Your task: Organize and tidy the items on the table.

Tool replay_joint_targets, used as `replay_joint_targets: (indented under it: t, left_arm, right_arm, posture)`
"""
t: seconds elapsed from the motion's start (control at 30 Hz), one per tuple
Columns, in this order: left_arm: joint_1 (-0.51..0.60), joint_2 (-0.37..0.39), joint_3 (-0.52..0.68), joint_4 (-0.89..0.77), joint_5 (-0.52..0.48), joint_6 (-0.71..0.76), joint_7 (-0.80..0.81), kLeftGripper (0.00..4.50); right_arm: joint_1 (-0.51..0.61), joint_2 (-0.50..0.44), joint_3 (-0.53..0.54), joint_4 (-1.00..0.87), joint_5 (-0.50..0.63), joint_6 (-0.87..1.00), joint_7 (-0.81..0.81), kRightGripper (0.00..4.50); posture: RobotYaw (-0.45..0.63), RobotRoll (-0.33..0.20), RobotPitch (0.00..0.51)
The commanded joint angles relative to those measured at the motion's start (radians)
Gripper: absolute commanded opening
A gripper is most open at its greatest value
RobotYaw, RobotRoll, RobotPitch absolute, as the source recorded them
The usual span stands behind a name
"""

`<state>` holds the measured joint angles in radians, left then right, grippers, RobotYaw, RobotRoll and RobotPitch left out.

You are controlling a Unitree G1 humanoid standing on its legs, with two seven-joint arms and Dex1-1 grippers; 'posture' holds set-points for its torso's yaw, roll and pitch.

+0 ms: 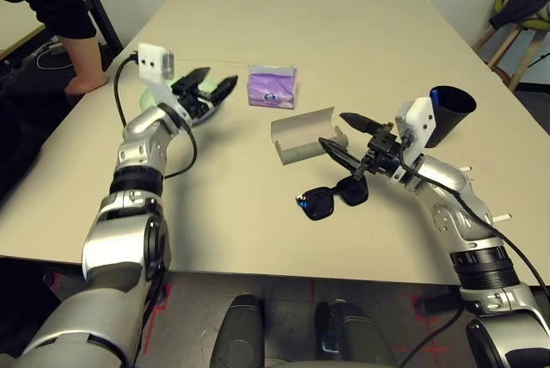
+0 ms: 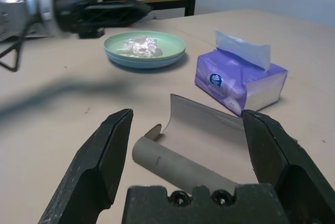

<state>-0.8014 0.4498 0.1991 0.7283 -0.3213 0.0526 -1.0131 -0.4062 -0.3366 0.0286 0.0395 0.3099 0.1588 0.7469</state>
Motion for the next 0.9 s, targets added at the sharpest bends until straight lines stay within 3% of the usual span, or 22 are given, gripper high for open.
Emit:
replay_joint_targets:
  t: [0.03,0.23,0.47,0.73,0.9]
  left_arm:
    - [0.067,0.024,-0.052,-0.127,-0.029,0.055,-0.122,4.44]
    - [0.170,0.047,-0.140,-0.280,-0.019,0.031,-0.258,4.44]
    - [0.217,0.046,-0.216,-0.314,0.006,-0.069,-0.335,4.44]
    - [0.249,0.051,-0.260,-0.371,-0.003,-0.088,-0.379,4.44]
    - [0.284,0.056,-0.276,-0.401,-0.021,-0.089,-0.426,4.44]
  right_arm:
    - [-0.005,-0.024,0.014,-0.004,-0.019,0.029,0.002,4.50]
    - [-0.023,-0.098,0.076,-0.023,-0.125,0.067,0.001,4.50]
    - [-0.092,-0.251,0.181,-0.062,-0.227,0.061,0.146,4.50]
    - [-0.175,-0.381,0.242,-0.186,-0.234,0.198,0.317,4.50]
    - [-0.197,-0.405,0.282,-0.245,-0.281,0.200,0.341,4.50]
  posture:
    - [0.24,0.000,0.089]
    - [0.24,0.000,0.110]
    - [0.23,0.000,0.120]
    - [0.22,0.000,0.121]
    - [0.23,0.000,0.127]
